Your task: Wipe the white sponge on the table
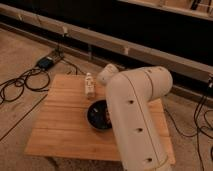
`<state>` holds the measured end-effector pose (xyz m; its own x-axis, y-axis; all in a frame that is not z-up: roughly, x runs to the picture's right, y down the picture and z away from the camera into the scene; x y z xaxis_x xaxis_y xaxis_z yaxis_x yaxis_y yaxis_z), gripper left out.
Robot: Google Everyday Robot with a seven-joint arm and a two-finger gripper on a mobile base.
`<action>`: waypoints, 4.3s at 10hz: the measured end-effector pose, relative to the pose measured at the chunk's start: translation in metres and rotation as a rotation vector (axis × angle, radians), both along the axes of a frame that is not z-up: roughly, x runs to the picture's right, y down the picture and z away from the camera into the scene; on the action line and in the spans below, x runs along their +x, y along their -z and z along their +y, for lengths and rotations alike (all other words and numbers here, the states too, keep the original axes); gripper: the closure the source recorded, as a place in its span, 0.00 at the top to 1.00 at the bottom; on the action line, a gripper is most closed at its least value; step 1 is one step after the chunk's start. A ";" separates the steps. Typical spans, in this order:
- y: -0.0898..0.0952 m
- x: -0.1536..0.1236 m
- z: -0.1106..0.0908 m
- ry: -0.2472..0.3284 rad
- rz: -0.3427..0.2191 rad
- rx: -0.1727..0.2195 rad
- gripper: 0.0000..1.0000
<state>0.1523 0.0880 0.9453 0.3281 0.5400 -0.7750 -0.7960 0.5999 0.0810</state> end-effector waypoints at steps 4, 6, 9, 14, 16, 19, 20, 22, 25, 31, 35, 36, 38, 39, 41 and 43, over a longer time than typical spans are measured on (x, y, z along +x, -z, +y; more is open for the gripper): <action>0.015 0.003 0.003 -0.043 0.036 -0.025 0.00; 0.028 0.010 0.001 -0.116 0.072 -0.025 0.00; 0.032 0.030 -0.014 -0.235 0.104 0.008 0.00; 0.010 0.048 -0.023 -0.342 0.074 -0.011 0.00; -0.003 0.041 -0.025 -0.354 0.044 -0.030 0.00; -0.018 0.010 -0.031 -0.349 -0.014 -0.051 0.00; -0.022 -0.006 -0.033 -0.348 -0.039 -0.059 0.00; -0.024 -0.038 -0.032 -0.356 -0.085 -0.076 0.00; -0.007 -0.080 -0.018 -0.386 -0.136 -0.130 0.00; 0.059 -0.036 0.021 -0.401 -0.009 -0.229 0.00; 0.078 0.038 0.023 -0.443 0.124 -0.201 0.00; 0.078 0.051 0.022 -0.454 0.141 -0.191 0.00; 0.071 0.077 0.016 -0.474 0.168 -0.166 0.00; 0.065 0.089 0.011 -0.482 0.175 -0.149 0.00; 0.049 0.109 -0.002 -0.499 0.175 -0.110 0.00; 0.031 0.118 -0.014 -0.507 0.159 -0.083 0.00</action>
